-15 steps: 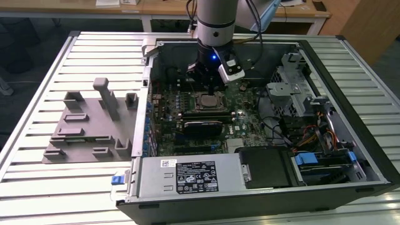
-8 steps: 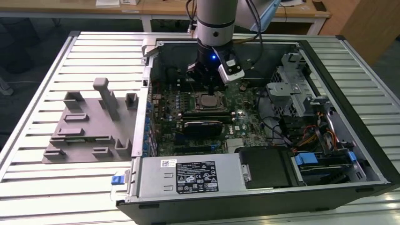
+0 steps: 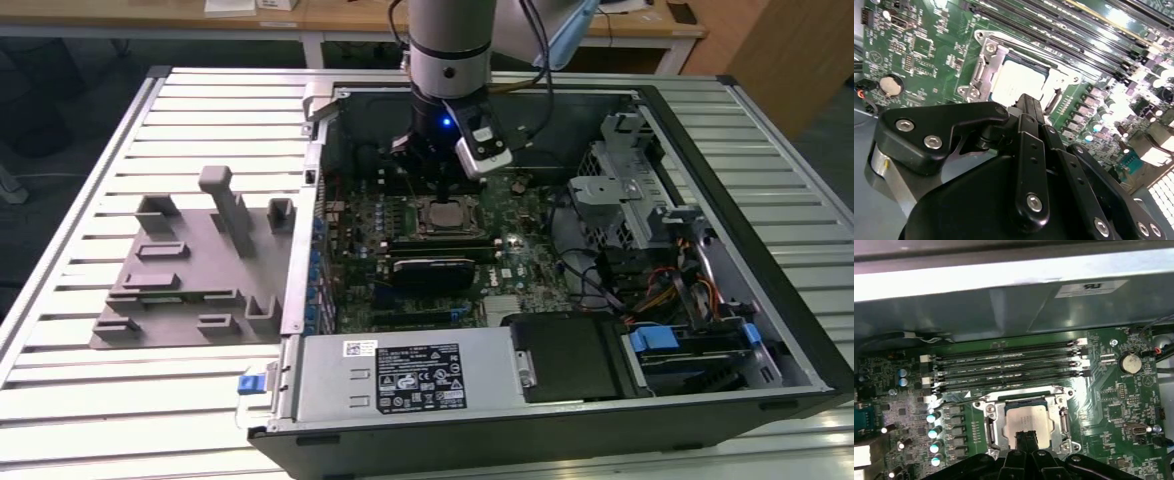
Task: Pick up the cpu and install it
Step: 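Install the first cpu locking lever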
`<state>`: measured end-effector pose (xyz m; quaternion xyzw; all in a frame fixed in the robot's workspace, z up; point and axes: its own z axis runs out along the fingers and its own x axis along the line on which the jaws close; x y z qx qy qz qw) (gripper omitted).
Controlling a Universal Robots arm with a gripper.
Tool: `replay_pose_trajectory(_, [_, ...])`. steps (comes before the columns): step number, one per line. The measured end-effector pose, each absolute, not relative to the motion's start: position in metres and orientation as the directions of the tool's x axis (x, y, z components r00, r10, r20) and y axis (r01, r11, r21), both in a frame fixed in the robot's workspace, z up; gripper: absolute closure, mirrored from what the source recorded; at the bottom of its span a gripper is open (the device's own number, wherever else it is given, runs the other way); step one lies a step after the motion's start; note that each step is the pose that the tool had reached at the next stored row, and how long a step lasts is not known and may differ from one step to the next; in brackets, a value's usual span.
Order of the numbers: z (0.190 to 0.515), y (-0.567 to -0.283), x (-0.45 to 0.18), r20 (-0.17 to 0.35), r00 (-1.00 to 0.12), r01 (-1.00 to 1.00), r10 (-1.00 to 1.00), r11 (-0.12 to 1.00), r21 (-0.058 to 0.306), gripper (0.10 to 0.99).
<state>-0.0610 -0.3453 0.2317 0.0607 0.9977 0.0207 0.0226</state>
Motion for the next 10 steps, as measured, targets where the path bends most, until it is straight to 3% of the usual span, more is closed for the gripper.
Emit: replay_pose_trajectory(10, [0.232, -0.345, -0.080, -0.043, -0.992, 0.120, 0.122, 0.992, 0.044, 0.980])
